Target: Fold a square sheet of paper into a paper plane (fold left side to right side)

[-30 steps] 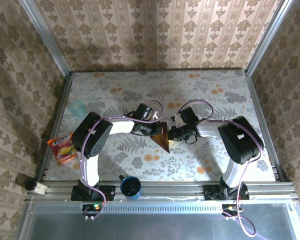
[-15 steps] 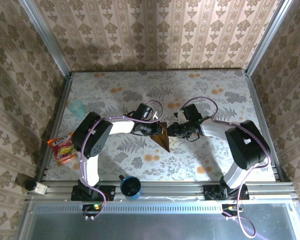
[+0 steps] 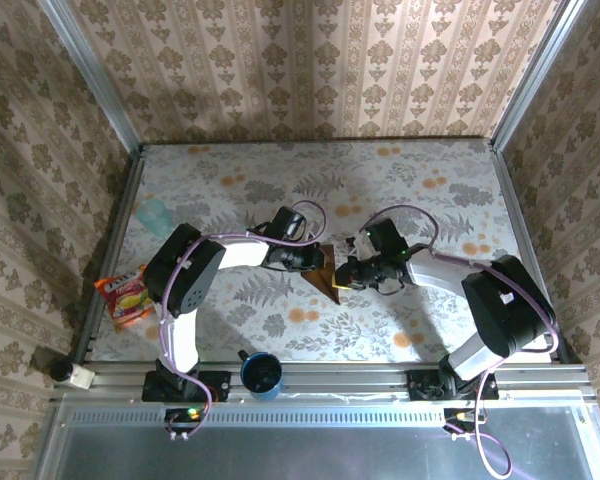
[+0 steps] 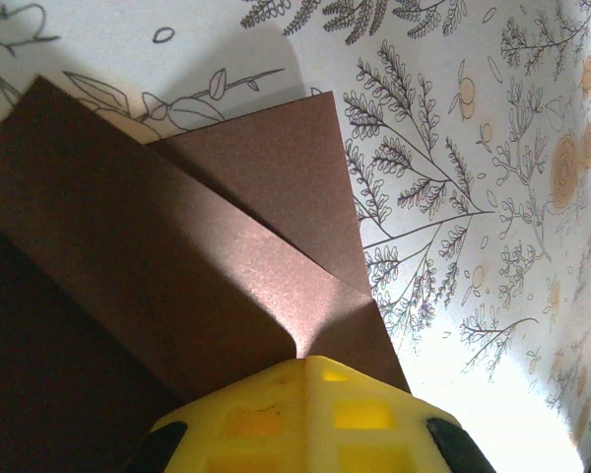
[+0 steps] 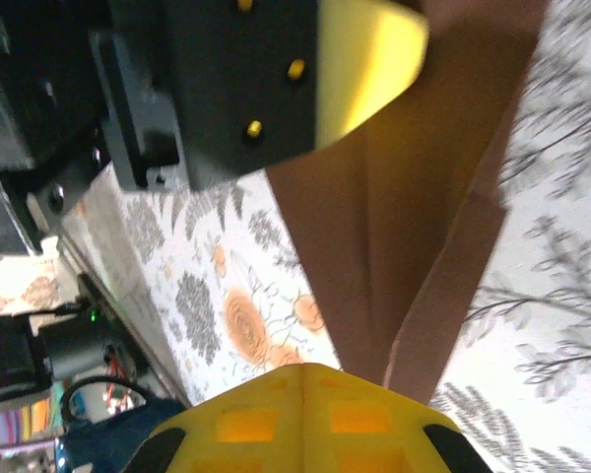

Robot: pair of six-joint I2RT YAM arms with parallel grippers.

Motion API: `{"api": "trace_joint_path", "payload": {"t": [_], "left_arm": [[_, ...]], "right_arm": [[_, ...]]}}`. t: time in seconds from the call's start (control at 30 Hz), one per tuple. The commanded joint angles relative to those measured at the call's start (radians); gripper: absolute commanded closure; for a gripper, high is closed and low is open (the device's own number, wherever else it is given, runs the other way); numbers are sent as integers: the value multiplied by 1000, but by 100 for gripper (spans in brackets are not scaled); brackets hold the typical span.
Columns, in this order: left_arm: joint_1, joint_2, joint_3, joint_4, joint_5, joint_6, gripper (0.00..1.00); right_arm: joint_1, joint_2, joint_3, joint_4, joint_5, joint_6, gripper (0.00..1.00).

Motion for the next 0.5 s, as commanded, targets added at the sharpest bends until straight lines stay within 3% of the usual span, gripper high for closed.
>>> {"api": "trace_joint_path", "payload": {"t": [0.0, 0.47], "left_arm": [[3, 27, -21, -97, -80, -3, 100], [3, 28, -18, -113, -85, 3, 100]], "right_arm": [[25, 20, -17, 50, -72, 32, 100], [35, 104, -31, 27, -38, -8, 100]]}}
